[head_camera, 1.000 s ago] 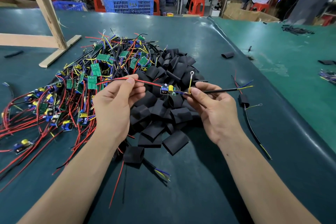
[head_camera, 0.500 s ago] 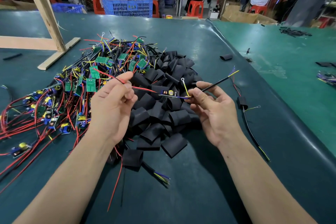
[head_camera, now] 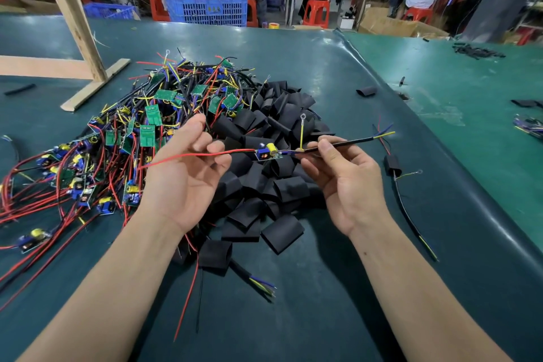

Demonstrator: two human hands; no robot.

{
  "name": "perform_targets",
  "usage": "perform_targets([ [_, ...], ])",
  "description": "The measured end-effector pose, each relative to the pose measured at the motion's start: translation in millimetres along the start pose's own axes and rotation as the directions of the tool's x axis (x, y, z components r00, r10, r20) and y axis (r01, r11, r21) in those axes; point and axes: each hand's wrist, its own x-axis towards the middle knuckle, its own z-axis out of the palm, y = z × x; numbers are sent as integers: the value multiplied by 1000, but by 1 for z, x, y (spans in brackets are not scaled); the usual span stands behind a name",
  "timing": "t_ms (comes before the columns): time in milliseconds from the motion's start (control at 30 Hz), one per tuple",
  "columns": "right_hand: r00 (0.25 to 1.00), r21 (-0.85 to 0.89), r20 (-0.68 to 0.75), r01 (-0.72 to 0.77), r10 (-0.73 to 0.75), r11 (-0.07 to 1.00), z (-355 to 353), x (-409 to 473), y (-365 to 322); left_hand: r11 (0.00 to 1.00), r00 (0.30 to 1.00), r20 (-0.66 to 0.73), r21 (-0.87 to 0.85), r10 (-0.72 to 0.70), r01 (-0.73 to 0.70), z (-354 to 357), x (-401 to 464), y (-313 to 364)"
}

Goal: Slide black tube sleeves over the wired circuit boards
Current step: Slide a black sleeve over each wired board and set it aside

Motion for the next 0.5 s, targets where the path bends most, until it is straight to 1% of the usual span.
perform_targets([
  [100, 999, 27, -43, 28, -27, 999, -4, 4, -3, 962, 991, -16, 243, 134, -126, -1, 1, -2],
  [133, 998, 35, -49, 35, -34, 999, -5, 5, -3, 938, 989, 1, 316, 151, -144, 0, 0, -2],
  [167, 998, 42, -50, 41, -38, 998, -6, 6, -4, 918, 990, 17, 372, 139, -135, 0, -1, -2],
  [200, 998, 48, -51, 44, -42, 998, -7, 7, -5, 911, 996, 32, 402, 87, -92, 1, -2, -2],
  [233, 998, 56, -52, 49, -46, 997, -8, 7, -6, 913, 999, 49, 407, -13, -8, 1, -3, 0],
  [267, 997, 64, -53, 56, -53, 996, -10, 8, -7, 913, 987, 76, 395, -139, 98, 1, -4, 3],
  [300, 997, 71, -51, 63, -60, 995, -11, 9, -8, 903, 960, 110, 381, -257, 198, 1, -5, 6],
  [333, 997, 74, -50, 67, -64, 995, -11, 9, -9, 888, 930, 156, 384, -332, 252, 0, -6, 7],
  [367, 996, 67, -50, 72, -68, 995, -11, 9, -9, 883, 914, 201, 394, -353, 255, 1, -8, 8],
  [400, 996, 49, -52, 73, -71, 996, -11, 9, -9, 887, 918, 231, 411, -323, 209, 0, -9, 7],
  [433, 996, 4, -54, 65, -65, 998, -11, 8, -9, 894, 934, 239, 424, -266, 146, 1, -10, 4],
  [467, 997, -94, -61, 45, -50, 995, -11, 7, -8, 894, 952, 232, 440, -198, 78, 2, -10, 1],
  [500, 997, -261, -68, 19, -39, 965, -12, 5, -9, 887, 965, 217, 461, -150, 34, 2, -11, -2],
])
